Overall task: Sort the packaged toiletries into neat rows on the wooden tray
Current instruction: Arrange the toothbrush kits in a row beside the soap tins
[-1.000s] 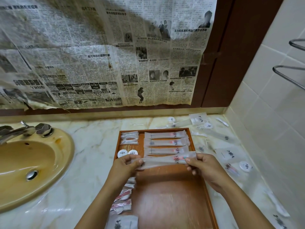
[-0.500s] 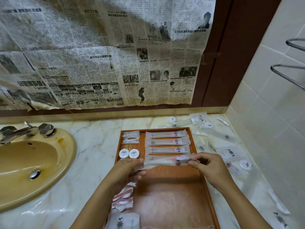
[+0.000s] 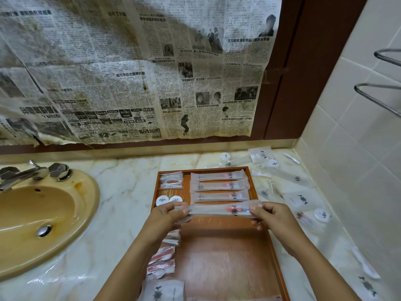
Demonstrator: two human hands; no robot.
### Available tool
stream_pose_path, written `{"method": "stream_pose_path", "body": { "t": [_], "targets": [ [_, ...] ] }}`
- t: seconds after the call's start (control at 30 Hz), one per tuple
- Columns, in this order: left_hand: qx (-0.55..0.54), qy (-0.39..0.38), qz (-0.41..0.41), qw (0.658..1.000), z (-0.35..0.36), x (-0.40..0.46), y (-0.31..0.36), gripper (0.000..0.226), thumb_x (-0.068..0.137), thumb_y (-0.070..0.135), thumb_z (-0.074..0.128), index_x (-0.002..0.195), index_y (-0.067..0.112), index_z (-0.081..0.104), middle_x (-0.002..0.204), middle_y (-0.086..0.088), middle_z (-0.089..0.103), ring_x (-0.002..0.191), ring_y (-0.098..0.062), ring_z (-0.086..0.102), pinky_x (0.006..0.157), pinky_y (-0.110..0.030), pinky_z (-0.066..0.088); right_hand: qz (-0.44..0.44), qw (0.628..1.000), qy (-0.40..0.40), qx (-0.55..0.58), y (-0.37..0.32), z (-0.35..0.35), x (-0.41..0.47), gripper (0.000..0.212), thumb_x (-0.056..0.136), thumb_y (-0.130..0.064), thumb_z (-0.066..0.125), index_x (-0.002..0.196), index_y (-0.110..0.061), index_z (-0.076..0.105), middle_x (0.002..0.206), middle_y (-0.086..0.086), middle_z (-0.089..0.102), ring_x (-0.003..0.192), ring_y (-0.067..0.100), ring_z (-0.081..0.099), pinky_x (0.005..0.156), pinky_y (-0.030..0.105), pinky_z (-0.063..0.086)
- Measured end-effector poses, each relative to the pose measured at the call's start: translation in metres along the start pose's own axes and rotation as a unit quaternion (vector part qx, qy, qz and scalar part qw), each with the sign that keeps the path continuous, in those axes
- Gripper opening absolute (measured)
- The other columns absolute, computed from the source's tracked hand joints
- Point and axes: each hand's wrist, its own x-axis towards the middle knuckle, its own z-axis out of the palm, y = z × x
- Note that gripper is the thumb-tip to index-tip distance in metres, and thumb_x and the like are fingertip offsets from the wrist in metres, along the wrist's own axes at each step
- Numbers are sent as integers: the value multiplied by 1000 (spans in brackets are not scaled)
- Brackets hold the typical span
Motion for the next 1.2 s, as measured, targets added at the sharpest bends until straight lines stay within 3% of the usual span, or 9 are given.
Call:
{"method": "stream_pose_path", "body": {
  "t": [0.23,0.4,0.63,0.83,0.97,1.2],
  "targets": [
    [14,35,5,999,-2,5,-5,12,90,20,69,93,13,78,90,-4,76,91,-22,71,75,-28,57,34,999,-7,-5,0,1,4,18,89,-23,69,82,-9,78,81,17,71,60,15,59,55,25,47],
    [29,71,23,997,-1,7,-6,7,89,15,70,89,13,77,81,-2,76,82,-19,70,68,-26,57,55,998,-36,-16,2,2,7,22,88,-27,70,84,-8,77,82,21,70,58,12,54,55,25,44],
    [43,88,42,994,-3,12,-12,6,86,12,73,90,11,78,79,-2,76,77,-18,71,65,-24,56,62,996,-61,-20,2,1,9,15,90,-19,68,89,-6,76,94,17,73,56,7,54,52,22,43],
    [45,104,64,992,0,16,-13,6,84,13,75,88,13,79,78,-3,76,78,-23,73,78,-36,60,55,996,-60,-27,2,0,12,15,90,-18,67,87,-6,76,97,21,71,63,17,52,53,24,42],
    [51,118,76,989,0,20,-13,7,82,16,77,89,16,79,82,-2,77,81,-25,73,81,-45,60,56,996,-57,-26,2,-2,13,16,89,-19,68,89,-4,75,99,26,68,58,14,49,52,22,41],
    [48,118,80,989,4,23,-12,6,81,8,77,86,12,78,79,-4,76,77,-26,74,75,-41,61,61,996,-58,-20,1,-4,14,14,90,-18,68,91,-9,77,96,15,73,56,7,52,51,21,42]
  ]
}}
